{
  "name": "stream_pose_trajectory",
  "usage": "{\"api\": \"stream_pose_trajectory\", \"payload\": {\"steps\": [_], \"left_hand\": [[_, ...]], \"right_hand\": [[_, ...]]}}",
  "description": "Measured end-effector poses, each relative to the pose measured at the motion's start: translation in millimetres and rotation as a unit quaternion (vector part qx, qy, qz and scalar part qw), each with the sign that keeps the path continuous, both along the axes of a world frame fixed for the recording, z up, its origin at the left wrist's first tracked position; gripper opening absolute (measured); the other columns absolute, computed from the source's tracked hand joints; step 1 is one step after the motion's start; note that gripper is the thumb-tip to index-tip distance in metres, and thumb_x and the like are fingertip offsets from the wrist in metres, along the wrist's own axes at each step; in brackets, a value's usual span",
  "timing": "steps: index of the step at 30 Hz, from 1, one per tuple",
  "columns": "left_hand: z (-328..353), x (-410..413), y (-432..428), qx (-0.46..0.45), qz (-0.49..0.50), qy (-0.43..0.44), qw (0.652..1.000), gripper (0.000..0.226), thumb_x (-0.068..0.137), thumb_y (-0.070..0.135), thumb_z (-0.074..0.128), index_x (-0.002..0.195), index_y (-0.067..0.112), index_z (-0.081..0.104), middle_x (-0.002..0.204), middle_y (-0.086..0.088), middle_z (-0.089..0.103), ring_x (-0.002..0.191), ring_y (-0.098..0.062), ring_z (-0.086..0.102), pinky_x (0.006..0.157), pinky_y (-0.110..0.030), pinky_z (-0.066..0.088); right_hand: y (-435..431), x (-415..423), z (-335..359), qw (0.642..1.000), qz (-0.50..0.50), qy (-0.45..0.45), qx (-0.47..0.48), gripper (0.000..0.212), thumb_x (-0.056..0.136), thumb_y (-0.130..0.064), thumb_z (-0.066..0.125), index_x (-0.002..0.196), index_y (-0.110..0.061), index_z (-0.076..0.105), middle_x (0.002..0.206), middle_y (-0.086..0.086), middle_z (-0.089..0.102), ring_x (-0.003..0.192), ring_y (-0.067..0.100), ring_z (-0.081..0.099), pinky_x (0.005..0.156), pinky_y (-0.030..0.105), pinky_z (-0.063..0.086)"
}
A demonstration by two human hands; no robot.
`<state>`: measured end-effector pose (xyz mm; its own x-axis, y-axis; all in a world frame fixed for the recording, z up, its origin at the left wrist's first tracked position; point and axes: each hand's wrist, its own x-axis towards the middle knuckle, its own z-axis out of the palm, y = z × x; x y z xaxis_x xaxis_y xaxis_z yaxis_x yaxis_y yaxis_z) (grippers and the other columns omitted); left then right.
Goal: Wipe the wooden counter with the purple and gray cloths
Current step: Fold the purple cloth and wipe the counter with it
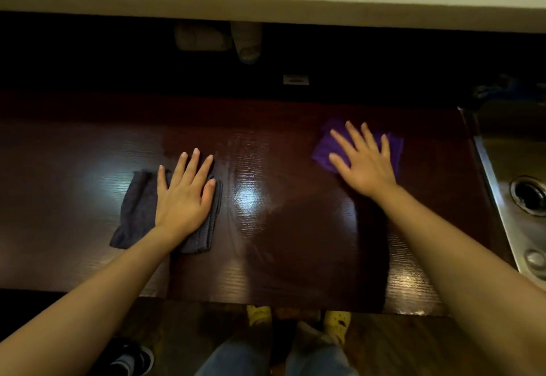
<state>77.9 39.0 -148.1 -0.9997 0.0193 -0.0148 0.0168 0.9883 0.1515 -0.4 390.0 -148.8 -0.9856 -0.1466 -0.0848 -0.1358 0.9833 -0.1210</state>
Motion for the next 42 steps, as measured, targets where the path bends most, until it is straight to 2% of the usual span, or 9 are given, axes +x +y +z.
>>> {"api": "stream_pose_trajectory", "payload": {"steps": [5, 9, 12, 16, 24, 30, 34, 39, 42], "left_hand": [[-2, -1, 29, 0.017, -0.029, 0.003, 0.999, 0.054, 0.092, 0.046, 0.018, 0.144, 0.03, 0.021, 0.155, 0.0, 0.017, 0.143, -0.017, 0.006, 0.113, -0.055, 0.002], [-2, -3, 25, 0.009, -0.023, 0.002, 1.0, 0.055, 0.091, 0.047, 0.018, 0.143, 0.03, 0.021, 0.155, 0.0, 0.017, 0.143, -0.017, 0.007, 0.112, -0.056, 0.002], [-3, -4, 2, 0.004, 0.002, 0.007, 1.0, 0.057, 0.09, 0.048, 0.018, 0.143, 0.03, 0.022, 0.155, -0.001, 0.018, 0.143, -0.018, 0.009, 0.111, -0.056, 0.003], [-1, -3, -2, 0.005, -0.008, -0.003, 1.0, 0.056, 0.091, 0.047, 0.018, 0.144, 0.028, 0.021, 0.155, -0.003, 0.017, 0.143, -0.019, 0.008, 0.111, -0.056, 0.001], [5, -3, 14, -0.003, 0.009, 0.009, 1.0, 0.048, 0.096, 0.03, 0.038, 0.142, 0.02, 0.027, 0.153, -0.012, 0.023, 0.142, -0.029, 0.013, 0.109, -0.061, 0.006], [28, 1, 141, 0.058, -0.112, 0.002, 0.992, 0.065, 0.082, 0.05, 0.03, 0.136, 0.016, 0.04, 0.144, -0.017, 0.039, 0.135, -0.035, 0.031, 0.107, -0.056, 0.022], [34, 21, 255, 0.151, -0.214, -0.051, 0.964, 0.07, 0.08, 0.056, 0.026, 0.14, 0.022, 0.033, 0.149, -0.009, 0.032, 0.14, -0.025, 0.022, 0.113, -0.045, 0.012], [25, 35, 337, 0.178, -0.258, -0.078, 0.946, 0.056, 0.09, 0.04, 0.04, 0.141, 0.02, 0.03, 0.15, -0.007, 0.031, 0.141, -0.023, 0.02, 0.115, -0.04, 0.007], [28, 38, 362, 0.185, -0.25, -0.064, 0.948, 0.051, 0.091, 0.034, 0.045, 0.137, 0.014, 0.038, 0.139, -0.013, 0.048, 0.13, -0.028, 0.038, 0.111, -0.039, 0.024]], "right_hand": [[-22, 23, 7, 0.995, -0.098, -0.011, 0.009, 0.061, 0.093, -0.056, 0.026, 0.148, -0.034, 0.013, 0.16, 0.002, 0.005, 0.146, 0.031, -0.003, 0.112, 0.061, -0.003], [-85, 109, 3, 0.999, 0.03, 0.022, -0.029, 0.063, 0.087, -0.058, 0.029, 0.145, -0.032, 0.028, 0.156, 0.005, 0.023, 0.144, 0.034, 0.013, 0.112, 0.065, 0.005], [-112, 160, 0, 0.991, 0.128, -0.005, -0.039, 0.06, 0.089, -0.057, 0.033, 0.145, -0.035, 0.026, 0.157, 0.001, 0.023, 0.145, 0.03, 0.011, 0.112, 0.062, 0.006], [-68, 179, 0, 0.986, 0.157, 0.007, -0.048, 0.058, 0.09, -0.055, 0.037, 0.145, -0.037, 0.026, 0.156, -0.004, 0.023, 0.146, 0.025, 0.013, 0.113, 0.056, 0.006], [65, 193, 6, 0.999, 0.053, -0.01, -0.005, 0.059, 0.089, -0.058, 0.036, 0.144, -0.039, 0.027, 0.156, -0.006, 0.023, 0.144, 0.023, 0.018, 0.114, 0.053, 0.012], [140, 195, 10, 0.999, 0.011, -0.03, 0.015, 0.061, 0.089, -0.06, 0.031, 0.145, -0.039, 0.022, 0.156, -0.007, 0.018, 0.145, 0.022, 0.016, 0.114, 0.051, 0.01], [172, 191, 12, 0.999, 0.0, -0.045, 0.023, 0.061, 0.089, -0.062, 0.025, 0.146, -0.039, 0.016, 0.156, -0.008, 0.012, 0.146, 0.022, 0.01, 0.116, 0.048, 0.003], [176, 189, 15, 0.998, 0.012, -0.057, -0.017, 0.065, 0.086, -0.065, 0.021, 0.147, -0.041, 0.016, 0.157, -0.009, 0.006, 0.146, 0.019, 0.001, 0.116, 0.047, -0.003], [180, 180, 30, 0.988, -0.002, -0.079, -0.133, 0.067, 0.085, -0.064, 0.021, 0.146, -0.037, 0.02, 0.157, -0.01, 0.014, 0.146, 0.015, 0.006, 0.115, 0.043, 0.001]]}}
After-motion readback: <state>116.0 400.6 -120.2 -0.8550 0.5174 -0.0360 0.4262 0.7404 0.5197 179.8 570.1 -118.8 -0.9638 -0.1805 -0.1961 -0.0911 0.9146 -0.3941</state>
